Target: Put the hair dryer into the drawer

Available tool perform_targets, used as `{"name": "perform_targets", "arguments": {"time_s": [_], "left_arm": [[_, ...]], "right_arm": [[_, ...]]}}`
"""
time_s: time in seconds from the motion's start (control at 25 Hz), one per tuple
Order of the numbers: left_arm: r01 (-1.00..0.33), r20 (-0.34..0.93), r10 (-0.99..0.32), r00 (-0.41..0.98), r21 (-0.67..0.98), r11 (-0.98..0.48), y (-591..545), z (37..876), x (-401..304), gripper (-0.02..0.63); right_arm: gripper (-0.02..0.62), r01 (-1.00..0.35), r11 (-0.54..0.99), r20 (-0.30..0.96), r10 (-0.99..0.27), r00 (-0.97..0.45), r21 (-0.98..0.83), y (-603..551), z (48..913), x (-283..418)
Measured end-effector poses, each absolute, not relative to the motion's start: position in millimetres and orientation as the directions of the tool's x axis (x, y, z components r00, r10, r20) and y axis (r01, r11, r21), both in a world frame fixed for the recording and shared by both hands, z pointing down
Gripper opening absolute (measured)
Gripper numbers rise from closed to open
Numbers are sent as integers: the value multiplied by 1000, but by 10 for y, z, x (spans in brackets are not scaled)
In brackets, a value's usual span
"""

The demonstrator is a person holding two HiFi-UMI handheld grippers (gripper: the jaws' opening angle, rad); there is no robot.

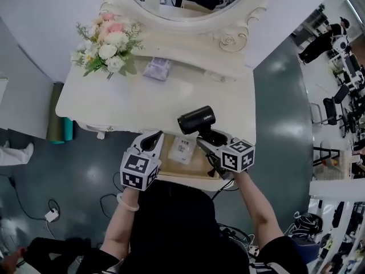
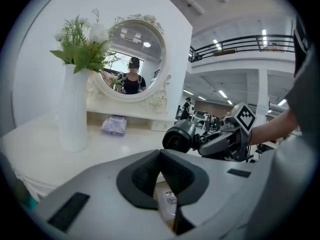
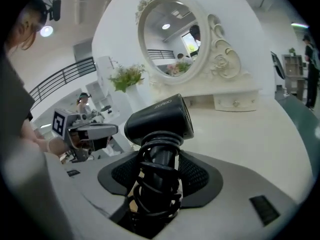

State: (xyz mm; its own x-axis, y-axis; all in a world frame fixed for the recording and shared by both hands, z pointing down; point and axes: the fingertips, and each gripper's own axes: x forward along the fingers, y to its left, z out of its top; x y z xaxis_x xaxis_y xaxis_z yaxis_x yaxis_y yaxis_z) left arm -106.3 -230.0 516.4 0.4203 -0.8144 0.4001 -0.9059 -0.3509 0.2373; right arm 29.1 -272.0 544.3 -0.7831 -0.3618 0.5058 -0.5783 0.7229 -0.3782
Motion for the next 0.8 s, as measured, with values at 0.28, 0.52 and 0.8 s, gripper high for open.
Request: {"name": "perform_targets", "arguments": {"time_s": [0.28,0.52,0.8], "left_arm": [[-947,415,-860,295,243,-208,-2114,5213,-1178,18],[-960,436,-868,236,241,-140,-1923,5298,-1189,20],[-965,469,-861,198,248,-87,-1764,5448,-1204,20]], "right_arm": [[250,-376,852,530,-143,-836,-364,-2508,5573,138],[250,-206,934,577,0,-816,-291,-2241,5733,-37],[250,-93,953,609,109,-786,-289,-2001,5979,-166]]}}
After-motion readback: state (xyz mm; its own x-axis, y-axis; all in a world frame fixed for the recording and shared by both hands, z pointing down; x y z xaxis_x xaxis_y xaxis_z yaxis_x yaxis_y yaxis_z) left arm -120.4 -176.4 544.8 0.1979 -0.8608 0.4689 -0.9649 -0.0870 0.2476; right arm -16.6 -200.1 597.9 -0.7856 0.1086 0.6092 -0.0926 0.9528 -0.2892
